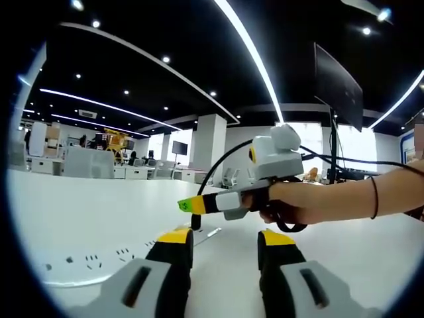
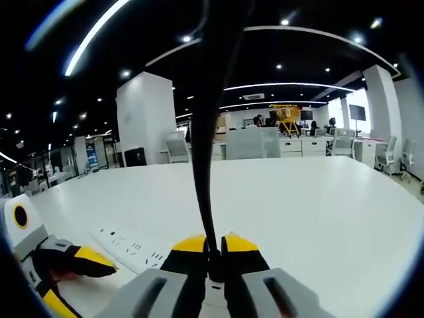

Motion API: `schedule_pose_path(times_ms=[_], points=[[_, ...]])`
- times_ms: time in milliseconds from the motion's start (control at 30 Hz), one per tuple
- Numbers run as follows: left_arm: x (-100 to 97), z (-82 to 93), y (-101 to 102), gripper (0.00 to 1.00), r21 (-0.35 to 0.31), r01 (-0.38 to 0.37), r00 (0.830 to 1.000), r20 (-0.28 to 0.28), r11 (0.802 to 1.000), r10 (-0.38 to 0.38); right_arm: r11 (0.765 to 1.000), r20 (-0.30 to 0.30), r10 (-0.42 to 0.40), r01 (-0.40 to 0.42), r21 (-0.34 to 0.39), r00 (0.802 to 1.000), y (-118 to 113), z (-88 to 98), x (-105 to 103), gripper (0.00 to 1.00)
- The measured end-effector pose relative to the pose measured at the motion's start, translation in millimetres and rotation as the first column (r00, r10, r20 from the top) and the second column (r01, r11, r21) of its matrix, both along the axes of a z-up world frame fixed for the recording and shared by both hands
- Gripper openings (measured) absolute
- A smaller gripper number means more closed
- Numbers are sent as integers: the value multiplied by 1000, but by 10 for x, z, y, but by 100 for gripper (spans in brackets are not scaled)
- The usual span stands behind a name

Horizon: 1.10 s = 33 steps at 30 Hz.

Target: Find the data cable on the table. Grasp the USB connector end of the cable and insert it into the USB port on the table

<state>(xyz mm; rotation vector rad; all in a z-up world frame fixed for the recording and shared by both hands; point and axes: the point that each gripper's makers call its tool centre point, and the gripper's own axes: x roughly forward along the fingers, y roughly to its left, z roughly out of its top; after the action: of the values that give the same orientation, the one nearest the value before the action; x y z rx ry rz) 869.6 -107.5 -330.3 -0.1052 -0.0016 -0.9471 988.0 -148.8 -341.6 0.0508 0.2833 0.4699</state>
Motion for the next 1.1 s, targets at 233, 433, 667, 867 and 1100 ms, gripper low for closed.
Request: schedule_pose_path(times_ms=[233,433,667,867,1100], points=[[14,3,4,40,0,-2,1000,-1,1000,2,1000,-3,-1,1,-3,1000,11,3,-4,19],[28,5,8,41,1,-4,1000,-1,1000,4,1000,-6,-2,2,3,1000,26,3,-22,31],[34,9,11,42,0,-6,1000,-2,1000,6,1000,-5,4,-4,11,1000,55,23,-14,43],[38,9,14,44,-2,-8,1000,-3,1000,8,1000,13,-3,3,21,1000,60,72,-32,54],[40,16,39,45,-17,-10,1000,-11,1000,10,999,23,-17,16,40,1000,-3,123,-149,55]])
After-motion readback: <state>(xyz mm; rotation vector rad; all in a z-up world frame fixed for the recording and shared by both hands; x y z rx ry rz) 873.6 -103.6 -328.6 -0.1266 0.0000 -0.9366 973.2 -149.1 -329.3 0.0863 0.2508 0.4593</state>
